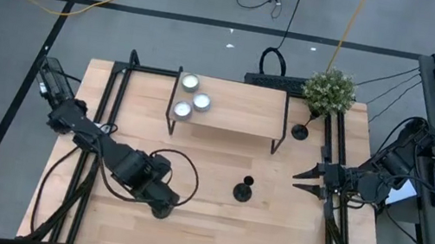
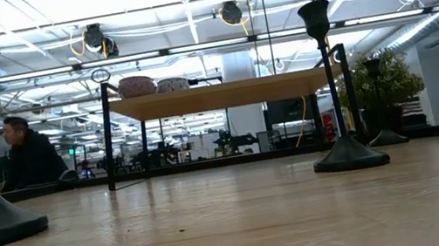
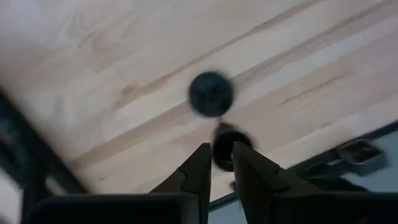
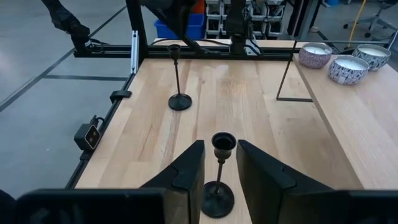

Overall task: Pick & Place candle stick holders
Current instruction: Put the bottom candle holder on the shelf

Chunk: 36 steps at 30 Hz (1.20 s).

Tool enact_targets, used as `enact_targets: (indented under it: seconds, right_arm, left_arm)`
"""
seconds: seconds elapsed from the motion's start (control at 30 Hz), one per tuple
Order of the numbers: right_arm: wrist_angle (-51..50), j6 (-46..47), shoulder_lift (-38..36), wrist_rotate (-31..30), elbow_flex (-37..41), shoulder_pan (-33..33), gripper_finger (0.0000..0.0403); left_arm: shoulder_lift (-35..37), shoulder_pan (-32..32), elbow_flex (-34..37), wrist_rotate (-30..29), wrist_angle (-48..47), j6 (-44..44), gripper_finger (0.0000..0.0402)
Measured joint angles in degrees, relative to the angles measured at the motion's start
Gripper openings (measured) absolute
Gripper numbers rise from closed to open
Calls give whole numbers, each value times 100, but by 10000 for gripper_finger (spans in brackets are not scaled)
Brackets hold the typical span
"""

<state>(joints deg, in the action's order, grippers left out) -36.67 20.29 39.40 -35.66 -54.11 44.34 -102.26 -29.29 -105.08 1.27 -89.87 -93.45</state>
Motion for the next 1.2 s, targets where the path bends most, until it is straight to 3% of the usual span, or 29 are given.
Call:
enact_targets:
  seconds: [0.17, 0.43, 0.57, 1.2]
  right_arm:
    - [0, 0, 0, 0, 1, 0, 89]
    - [0, 0, 0, 0, 0, 0, 89]
    - [0, 0, 0, 0, 2, 0, 89]
    - [0, 20, 2, -2, 2, 0, 89]
  left_arm:
    - [-11, -6, 448, 480, -19, -96, 86]
    - [-5, -44, 463, 527, 53, -120, 175]
    - [-4, -40, 463, 633, 53, -71, 199]
    - [-350, 99, 465, 430, 344, 443, 196]
